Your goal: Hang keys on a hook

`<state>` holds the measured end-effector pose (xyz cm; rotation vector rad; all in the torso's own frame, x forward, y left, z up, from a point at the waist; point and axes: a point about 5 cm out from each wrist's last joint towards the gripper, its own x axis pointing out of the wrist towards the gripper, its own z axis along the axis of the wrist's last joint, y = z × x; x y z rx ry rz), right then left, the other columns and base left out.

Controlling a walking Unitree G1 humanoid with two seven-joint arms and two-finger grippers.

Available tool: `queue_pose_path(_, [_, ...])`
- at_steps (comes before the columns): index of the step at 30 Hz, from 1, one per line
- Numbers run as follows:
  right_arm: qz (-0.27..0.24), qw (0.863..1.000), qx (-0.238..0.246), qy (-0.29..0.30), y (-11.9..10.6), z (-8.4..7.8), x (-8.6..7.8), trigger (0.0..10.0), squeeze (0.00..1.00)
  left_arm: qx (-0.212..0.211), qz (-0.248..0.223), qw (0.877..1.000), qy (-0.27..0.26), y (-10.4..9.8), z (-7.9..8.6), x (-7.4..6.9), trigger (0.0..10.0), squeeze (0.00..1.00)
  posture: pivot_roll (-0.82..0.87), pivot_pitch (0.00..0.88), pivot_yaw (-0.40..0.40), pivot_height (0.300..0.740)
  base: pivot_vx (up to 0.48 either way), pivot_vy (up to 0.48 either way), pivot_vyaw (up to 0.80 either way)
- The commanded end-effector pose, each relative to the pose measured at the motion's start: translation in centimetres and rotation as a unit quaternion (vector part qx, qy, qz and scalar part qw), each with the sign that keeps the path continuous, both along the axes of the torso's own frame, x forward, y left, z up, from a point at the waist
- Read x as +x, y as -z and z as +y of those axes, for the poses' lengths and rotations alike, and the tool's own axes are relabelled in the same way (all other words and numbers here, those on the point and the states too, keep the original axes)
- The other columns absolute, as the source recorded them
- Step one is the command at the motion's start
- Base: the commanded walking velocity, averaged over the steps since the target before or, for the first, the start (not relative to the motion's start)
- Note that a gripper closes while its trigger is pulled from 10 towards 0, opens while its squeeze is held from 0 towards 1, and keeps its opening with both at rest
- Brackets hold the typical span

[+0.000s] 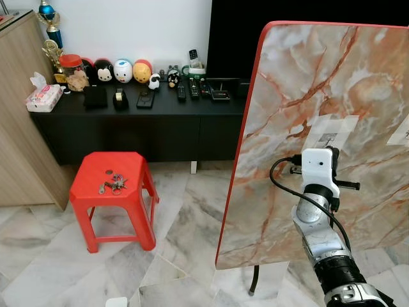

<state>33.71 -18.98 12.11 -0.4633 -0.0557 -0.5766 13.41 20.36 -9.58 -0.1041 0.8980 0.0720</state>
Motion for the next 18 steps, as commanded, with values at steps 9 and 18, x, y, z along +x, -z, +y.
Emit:
queue_pose_path(9, [0.006,1.0,-0.003,0.005,-0.06,-0.11,-0.08,10.0,0.0,-0.019,0.036,0.999,0.007,0.77,-1.04,-1.56,10.0,0.0,0.08,0.0,-0.096,0.74,0.0,0.0,0.0])
queue_pose_path(18, [0.013,1.0,-0.004,0.008,0.14,-0.17,-0.2,10.0,0.0,-0.019,0.036,0.999,0.008,0.77,-1.05,-1.54,10.0,0.0,0.08,0.0,-0.096,0.74,0.0,0.0,0.0])
